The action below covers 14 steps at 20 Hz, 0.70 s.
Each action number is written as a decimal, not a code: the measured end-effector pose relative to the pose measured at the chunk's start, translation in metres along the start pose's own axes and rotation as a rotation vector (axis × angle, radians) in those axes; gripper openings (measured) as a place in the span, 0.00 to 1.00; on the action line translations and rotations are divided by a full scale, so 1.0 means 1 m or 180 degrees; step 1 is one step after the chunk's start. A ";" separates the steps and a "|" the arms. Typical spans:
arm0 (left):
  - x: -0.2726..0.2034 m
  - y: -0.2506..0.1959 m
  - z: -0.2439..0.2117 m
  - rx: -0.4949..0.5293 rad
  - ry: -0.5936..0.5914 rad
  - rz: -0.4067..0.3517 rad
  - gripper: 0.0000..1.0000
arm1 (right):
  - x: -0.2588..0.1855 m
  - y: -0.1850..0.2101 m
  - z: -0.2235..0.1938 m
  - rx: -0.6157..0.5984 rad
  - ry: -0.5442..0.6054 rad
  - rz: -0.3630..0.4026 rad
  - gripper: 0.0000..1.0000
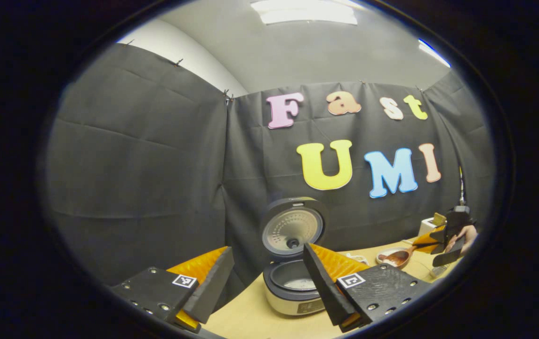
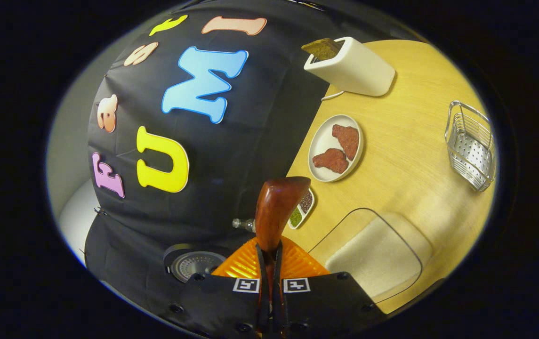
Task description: Close the left gripper, press the button to open the rice cooker; take a wooden spoon from the chopstick holder with the right hand, scoop a spoonful of rice and pour it into the rice cooker, then put the wooden spoon back into the chopstick holder.
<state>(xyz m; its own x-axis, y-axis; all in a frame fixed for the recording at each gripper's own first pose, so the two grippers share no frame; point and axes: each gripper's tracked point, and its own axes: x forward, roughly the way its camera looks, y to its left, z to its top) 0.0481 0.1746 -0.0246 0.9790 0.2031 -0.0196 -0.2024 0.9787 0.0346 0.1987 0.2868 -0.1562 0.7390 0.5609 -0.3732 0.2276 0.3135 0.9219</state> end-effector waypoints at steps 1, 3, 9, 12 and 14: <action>0.000 0.002 -0.001 -0.0004 0.0004 0.0016 0.89 | 0.005 0.010 -0.003 0.0011 0.0021 0.0043 0.04; 0.002 0.011 -0.004 -0.0018 0.0015 0.0054 0.89 | 0.017 0.028 -0.012 -0.0035 0.0054 0.0104 0.04; 0.013 0.045 -0.017 -0.0056 0.0071 0.0220 0.89 | 0.053 0.075 -0.059 -0.0405 0.0215 0.0262 0.04; 0.013 0.061 -0.021 -0.0072 0.0105 0.0316 0.92 | 0.071 0.093 -0.090 -0.0624 0.0329 0.0327 0.04; 0.012 0.072 -0.027 -0.0076 0.0140 0.0378 0.89 | 0.084 0.102 -0.113 -0.0774 0.0409 0.0351 0.05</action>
<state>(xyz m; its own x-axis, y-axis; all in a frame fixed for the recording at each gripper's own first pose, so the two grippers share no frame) 0.0445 0.2486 -0.0493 0.9461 0.3182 -0.0605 -0.3178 0.9480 0.0154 0.2120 0.4524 -0.1052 0.6610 0.6893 -0.2967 -0.0196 0.4111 0.9114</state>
